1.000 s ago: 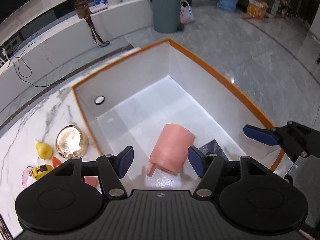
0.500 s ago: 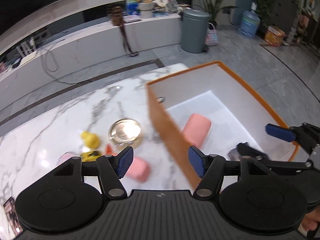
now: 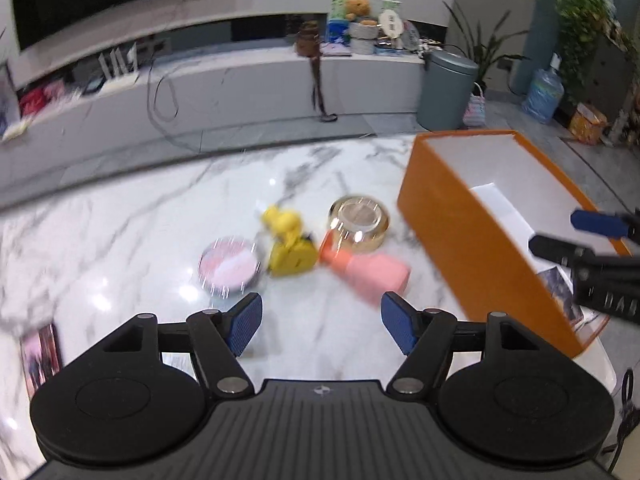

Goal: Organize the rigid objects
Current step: 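Move the left tool back toward the brown cardboard cube, then grasp the brown cube with the left gripper while the right gripper grasps the pink spray bottle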

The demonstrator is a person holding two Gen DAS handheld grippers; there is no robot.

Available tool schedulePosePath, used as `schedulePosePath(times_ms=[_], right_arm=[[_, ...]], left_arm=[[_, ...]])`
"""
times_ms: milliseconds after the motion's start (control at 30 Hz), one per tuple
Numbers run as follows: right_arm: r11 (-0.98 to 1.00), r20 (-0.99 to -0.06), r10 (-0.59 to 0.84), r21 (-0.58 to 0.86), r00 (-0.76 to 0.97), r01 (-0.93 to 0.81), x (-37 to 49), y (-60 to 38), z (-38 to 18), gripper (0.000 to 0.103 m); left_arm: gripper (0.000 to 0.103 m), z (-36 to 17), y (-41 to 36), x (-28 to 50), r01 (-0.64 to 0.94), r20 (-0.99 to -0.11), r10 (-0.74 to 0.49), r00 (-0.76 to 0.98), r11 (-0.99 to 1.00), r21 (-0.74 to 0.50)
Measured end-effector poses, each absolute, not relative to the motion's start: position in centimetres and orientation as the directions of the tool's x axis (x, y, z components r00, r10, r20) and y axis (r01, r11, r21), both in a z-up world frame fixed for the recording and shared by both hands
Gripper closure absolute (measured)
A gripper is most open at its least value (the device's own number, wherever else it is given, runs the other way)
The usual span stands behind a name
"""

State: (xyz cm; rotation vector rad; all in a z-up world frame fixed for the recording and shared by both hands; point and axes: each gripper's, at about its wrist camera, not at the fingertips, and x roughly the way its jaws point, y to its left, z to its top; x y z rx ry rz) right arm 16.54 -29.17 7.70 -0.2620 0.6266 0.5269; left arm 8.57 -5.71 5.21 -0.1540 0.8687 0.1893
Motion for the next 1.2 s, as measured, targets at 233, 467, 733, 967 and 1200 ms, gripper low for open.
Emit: schedulePosePath(times_ms=[233,467,733,967,1200], right_arm=[[0.782,-0.613,0.426,-0.121,0.665,-0.612,14.9,-25.9,7.1,0.038],[0.732,-0.645,0.451,-0.129,0.617,-0.669,13.7,-22.8,5.7,0.036],[0.698,-0.681,0.438,-0.153,0.587,-0.699,13.1,-19.9,3.2,0.035],[0.708,-0.701,0.424,-0.138,0.573,-0.693,14.5,-19.0,1.5,0.033],[0.722,-0.721,0.399,-0.134,0.567,-0.678,16.2,-18.0,0.0,0.033]], left_arm=[[0.023,2.1,-4.0,2.9,-0.31,-0.745,0.095,0.661,0.938,-0.155],[0.02,-0.1,-5.3,-0.2,-0.327,-0.706,0.168,0.688,0.94,-0.095],[0.015,-1.8,-7.8,-0.7,-0.289,-0.681,0.205,0.703,0.957,-0.01],[0.012,-3.3,-8.1,0.1,-0.266,-0.684,0.201,0.701,0.964,0.01],[0.012,-4.2,-7.4,1.1,-0.259,-0.702,0.177,0.69,0.966,-0.012]])
